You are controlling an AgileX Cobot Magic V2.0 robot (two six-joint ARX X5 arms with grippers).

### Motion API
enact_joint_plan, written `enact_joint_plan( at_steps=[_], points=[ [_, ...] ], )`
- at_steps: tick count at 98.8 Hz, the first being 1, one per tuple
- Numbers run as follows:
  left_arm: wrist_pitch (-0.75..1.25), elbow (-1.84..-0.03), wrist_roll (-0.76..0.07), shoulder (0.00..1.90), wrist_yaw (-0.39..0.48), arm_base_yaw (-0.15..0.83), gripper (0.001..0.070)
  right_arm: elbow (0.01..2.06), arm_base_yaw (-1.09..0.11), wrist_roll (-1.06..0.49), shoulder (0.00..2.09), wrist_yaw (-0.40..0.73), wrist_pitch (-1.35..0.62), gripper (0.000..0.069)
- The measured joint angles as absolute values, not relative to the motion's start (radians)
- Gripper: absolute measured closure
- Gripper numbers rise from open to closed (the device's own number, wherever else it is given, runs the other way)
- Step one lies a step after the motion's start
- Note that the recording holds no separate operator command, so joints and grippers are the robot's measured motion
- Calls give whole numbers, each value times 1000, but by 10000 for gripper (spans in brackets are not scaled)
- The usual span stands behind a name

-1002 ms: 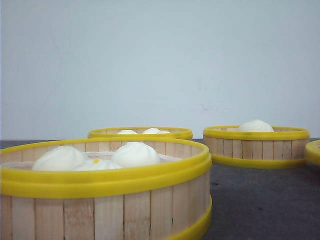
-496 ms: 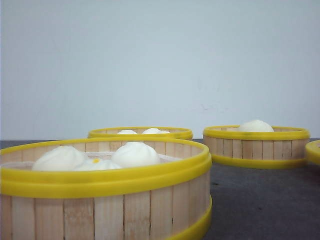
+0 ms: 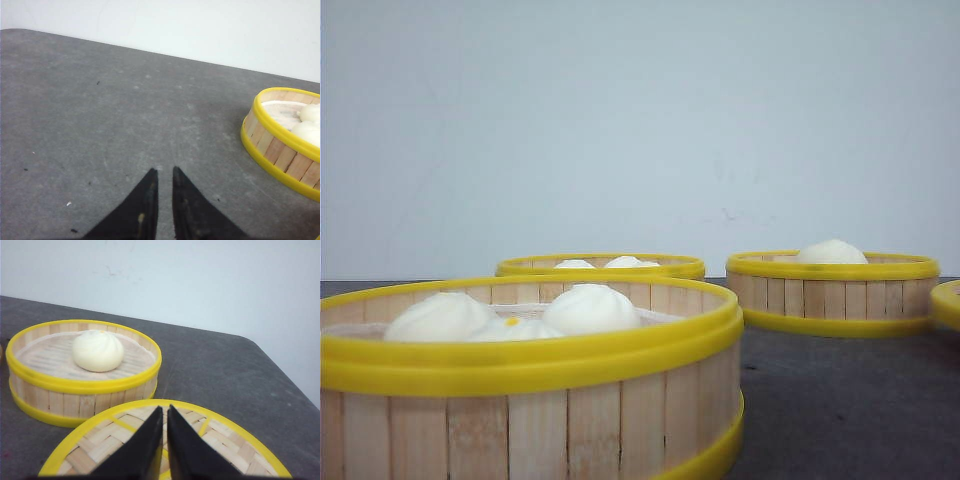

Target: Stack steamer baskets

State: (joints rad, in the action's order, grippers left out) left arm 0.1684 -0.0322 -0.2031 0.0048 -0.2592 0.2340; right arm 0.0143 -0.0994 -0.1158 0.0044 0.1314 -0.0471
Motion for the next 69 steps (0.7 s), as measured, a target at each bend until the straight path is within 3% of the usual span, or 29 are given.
enact_joint_plan(
  at_steps=[50,69],
  points=[
    [165,-32,-207,5,-257,234,684,14,-99,-115,4,131,-32,680],
    [136,-33,-351,5,-244,234,684,14,-99,-8,4,124,102,680]
  ],
)
